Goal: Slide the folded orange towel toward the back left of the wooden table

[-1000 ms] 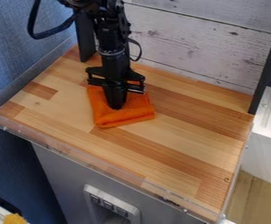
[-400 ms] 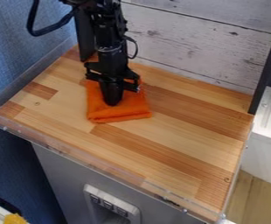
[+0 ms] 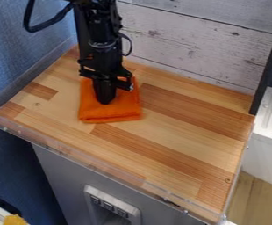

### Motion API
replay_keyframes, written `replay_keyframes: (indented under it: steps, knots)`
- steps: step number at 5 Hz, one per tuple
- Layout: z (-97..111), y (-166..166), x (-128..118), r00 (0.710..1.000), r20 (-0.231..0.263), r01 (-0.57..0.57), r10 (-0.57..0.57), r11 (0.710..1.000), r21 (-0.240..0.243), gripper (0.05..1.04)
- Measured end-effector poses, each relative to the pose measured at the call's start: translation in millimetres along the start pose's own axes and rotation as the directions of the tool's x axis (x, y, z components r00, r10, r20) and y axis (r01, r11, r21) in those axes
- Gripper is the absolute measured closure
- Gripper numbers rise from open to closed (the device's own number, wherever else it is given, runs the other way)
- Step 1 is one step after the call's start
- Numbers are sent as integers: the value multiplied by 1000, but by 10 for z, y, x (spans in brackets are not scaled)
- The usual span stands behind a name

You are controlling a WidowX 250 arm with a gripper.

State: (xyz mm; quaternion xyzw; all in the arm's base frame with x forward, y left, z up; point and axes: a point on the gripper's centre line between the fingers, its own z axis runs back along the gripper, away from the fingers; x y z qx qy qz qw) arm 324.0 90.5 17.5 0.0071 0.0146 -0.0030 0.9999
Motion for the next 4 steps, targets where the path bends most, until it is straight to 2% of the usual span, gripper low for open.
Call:
replay_keyframes:
  steps: [1, 2, 3, 4]
  knots:
    - [7, 37, -15, 1000, -3, -1, 1, 1000, -2, 1003]
    - [77, 78, -39, 1000, -26, 2, -2, 1000, -22, 855]
    - [353, 208, -25, 1000, -3, -8, 8, 1000, -30, 608]
    - [606, 314, -51, 1000, 9, -5, 5, 999, -36, 311]
